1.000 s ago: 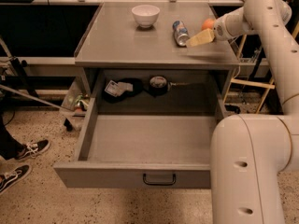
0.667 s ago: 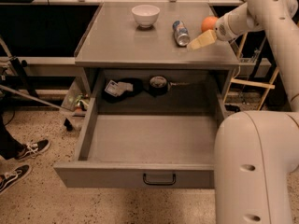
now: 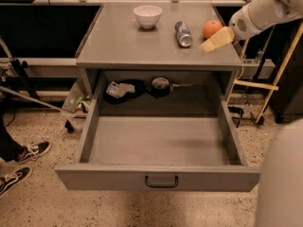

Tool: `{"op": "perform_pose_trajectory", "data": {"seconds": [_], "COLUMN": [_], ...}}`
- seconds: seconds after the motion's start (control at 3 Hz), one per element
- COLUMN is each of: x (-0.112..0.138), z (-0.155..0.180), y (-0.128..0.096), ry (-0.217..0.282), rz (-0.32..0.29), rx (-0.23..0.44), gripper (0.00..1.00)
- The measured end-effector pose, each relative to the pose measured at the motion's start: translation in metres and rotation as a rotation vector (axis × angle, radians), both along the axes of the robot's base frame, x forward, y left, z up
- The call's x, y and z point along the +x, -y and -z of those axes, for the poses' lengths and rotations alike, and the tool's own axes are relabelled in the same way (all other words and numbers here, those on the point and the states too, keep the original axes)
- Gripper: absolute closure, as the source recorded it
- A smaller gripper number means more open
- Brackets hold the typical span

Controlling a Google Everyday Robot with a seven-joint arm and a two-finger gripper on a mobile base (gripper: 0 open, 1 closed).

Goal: Pick orange from top drawer and place on counter

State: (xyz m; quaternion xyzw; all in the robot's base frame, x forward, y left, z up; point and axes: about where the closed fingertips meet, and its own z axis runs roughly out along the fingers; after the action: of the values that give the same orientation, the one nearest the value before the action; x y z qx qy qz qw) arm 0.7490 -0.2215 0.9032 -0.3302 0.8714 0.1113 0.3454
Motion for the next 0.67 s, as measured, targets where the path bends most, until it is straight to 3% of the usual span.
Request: {"op": "perform_pose_trajectory", "data": {"seconds": [0.33,0.67], "x": [-0.044,-0.104], "z": [-0.055,-0.119], "y": [0.02,0.048], "ry": [0.118,0.27], "rz": [0.098,0.256], "rx": [-0.007,-0.002], "gripper": [0.0,0.0]}}
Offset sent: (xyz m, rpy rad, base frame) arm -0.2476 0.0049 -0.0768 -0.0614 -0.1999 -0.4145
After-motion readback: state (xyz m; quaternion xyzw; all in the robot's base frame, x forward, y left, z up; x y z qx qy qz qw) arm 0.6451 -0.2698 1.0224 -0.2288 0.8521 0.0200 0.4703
